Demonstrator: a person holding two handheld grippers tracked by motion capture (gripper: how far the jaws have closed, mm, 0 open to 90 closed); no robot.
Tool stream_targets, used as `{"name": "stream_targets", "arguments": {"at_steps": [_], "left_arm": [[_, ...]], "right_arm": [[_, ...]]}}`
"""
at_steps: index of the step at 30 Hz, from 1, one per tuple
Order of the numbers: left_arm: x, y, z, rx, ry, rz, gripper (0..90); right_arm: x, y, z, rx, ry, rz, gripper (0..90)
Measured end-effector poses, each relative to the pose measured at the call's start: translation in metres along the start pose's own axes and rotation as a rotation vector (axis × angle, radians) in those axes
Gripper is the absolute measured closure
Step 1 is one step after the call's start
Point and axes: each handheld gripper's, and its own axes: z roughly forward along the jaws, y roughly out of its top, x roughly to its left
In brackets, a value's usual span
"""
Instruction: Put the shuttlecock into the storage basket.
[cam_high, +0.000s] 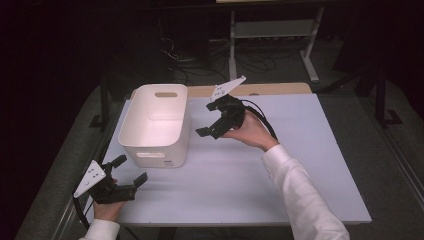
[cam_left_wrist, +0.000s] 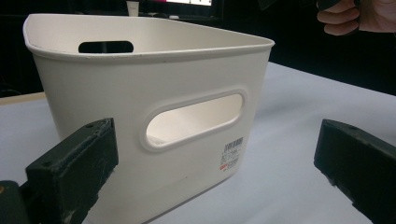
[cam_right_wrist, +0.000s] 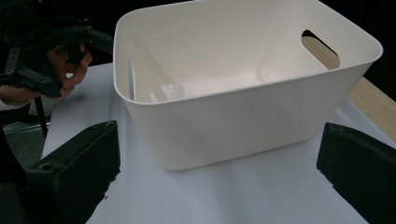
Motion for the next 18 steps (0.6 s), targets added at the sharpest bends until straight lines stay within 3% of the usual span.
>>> {"name": "stream_targets", "arguments": {"at_steps": [3, 18], "left_arm": [[-0.001, 0.000, -0.001, 0.017, 0.005, 0.000, 0.0], [0.000, 0.000, 0.001, 0.005, 0.001, 0.002, 0.0]], "right_arm": [[0.000, -0.002, -0.002, -0.008, -0.001, 0.003, 0.0], [0.003, -0.019, -0.021, -0.030, -0.035, 0.006, 0.0]]}}
